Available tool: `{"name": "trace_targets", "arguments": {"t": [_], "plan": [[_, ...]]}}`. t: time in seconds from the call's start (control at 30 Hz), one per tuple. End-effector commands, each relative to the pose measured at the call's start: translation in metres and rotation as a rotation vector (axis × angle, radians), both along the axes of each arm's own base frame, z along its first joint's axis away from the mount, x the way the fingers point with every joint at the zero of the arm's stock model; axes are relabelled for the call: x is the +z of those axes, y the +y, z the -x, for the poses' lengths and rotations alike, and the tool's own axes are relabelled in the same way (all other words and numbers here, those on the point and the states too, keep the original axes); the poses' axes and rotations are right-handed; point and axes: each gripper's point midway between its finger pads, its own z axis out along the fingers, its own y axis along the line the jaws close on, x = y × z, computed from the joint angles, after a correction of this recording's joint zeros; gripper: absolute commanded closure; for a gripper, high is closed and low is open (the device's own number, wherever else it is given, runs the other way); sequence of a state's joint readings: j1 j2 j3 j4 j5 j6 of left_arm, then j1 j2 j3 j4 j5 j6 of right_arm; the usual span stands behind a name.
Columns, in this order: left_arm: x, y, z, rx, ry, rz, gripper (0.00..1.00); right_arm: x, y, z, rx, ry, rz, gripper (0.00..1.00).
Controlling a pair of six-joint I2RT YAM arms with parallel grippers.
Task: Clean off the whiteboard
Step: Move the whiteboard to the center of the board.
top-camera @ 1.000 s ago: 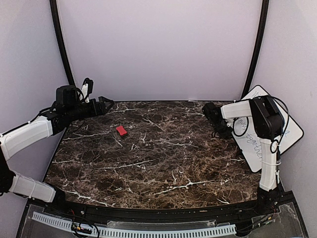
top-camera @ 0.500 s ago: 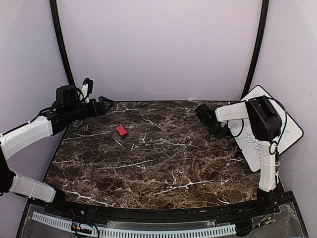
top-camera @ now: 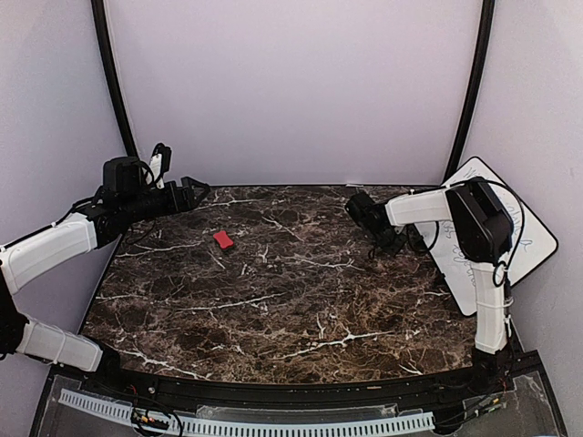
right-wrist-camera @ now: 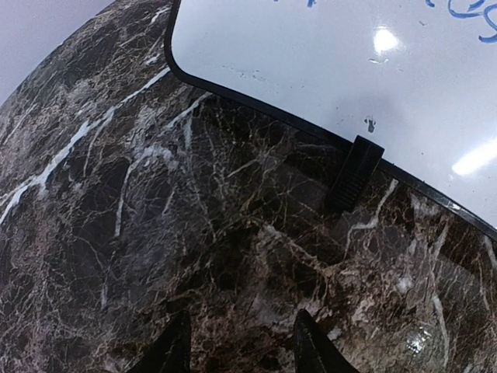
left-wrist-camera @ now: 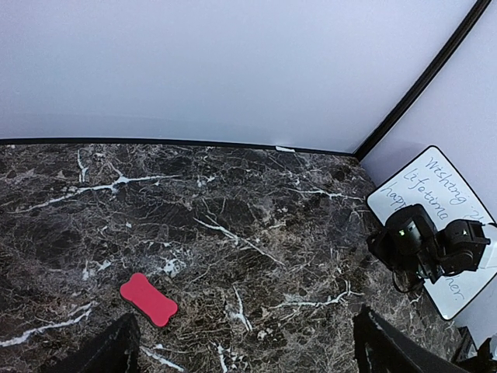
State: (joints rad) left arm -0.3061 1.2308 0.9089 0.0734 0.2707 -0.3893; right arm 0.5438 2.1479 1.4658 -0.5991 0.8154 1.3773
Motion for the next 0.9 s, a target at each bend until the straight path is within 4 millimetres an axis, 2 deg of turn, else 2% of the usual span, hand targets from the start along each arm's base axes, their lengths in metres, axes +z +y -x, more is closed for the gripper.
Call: {"name": "trace_targets", "arguments": {"t": [0.0,0.17,0.4,0.6,0.77,0.87], "plan": [[0.005,-0.001,0.002,-0.005,-0.019,0.008,0.06,0.008,-0.026,0.000,-0.073,-0.007,0.026,0.57],[0.005,-0.001,0.002,-0.006,-0.019,0.009,0.06,0.015,-0.046,-0.004,-0.120,-0.004,0.042,0.57],[0.006,-0.002,0.003,-0.009,-0.021,0.011,0.05,0.013,-0.068,-0.005,-0.181,0.005,0.048,0.58],[0.004,-0.003,0.003,-0.013,-0.016,0.013,0.06,0.012,-0.078,-0.007,-0.211,0.013,0.063,0.60],[0.003,-0.003,0.003,-0.016,-0.014,0.013,0.06,0.007,-0.080,-0.008,-0.218,0.032,0.067,0.69],[0.003,-0.003,0.003,-0.015,-0.014,0.012,0.06,0.005,-0.081,-0.007,-0.223,0.037,0.069,0.70]]}}
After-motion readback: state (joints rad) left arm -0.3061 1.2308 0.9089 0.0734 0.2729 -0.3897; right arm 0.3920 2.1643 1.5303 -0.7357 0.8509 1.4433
